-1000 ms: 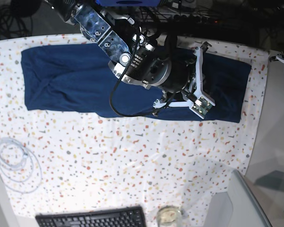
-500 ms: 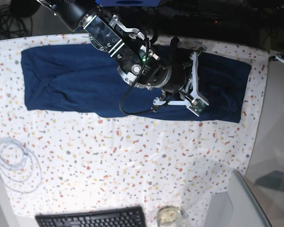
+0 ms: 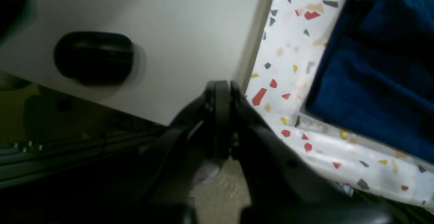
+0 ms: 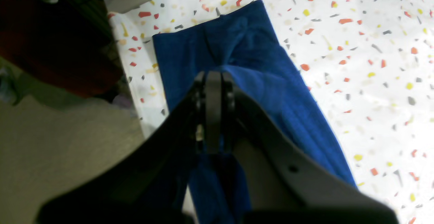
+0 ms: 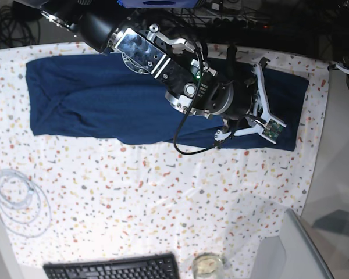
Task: Layout the t-shirt on the table in an organized manner, then fold the t-shirt properly
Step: 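Carry the sleeve with the right gripper across the strip toward the left gripper, then release the sleeve and return the right gripper to the strip's end, then grasp both ends of the navy strip with both grippers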
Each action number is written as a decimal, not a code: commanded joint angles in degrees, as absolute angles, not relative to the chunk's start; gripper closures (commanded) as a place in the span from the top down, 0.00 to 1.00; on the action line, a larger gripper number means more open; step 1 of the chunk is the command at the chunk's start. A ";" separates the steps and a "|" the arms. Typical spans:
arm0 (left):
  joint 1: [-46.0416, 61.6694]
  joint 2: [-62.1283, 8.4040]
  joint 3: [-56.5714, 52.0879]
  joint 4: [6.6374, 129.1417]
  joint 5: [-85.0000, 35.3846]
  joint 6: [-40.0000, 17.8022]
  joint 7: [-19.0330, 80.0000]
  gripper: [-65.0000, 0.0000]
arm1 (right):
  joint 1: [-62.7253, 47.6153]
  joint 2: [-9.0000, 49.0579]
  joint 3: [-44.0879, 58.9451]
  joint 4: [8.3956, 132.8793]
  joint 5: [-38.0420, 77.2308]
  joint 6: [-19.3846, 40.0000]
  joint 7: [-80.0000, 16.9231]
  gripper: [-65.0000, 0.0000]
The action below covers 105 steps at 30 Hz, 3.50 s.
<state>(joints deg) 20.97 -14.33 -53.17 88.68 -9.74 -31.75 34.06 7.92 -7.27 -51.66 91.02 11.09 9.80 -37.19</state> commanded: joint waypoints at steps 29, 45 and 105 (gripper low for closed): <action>20.79 -15.52 -53.49 88.48 -10.33 -31.52 33.10 0.00 | 15.69 -8.48 -60.09 78.73 11.47 4.44 -20.35 0.06; 22.37 -11.91 -48.22 93.23 -10.42 -31.60 32.92 0.00 | 4.70 -2.15 -30.37 103.69 11.38 4.44 -33.71 0.44; 16.57 -1.45 -20.88 93.76 -10.42 -24.57 26.68 0.00 | -10.42 10.15 1.45 89.10 11.38 4.88 -38.11 0.00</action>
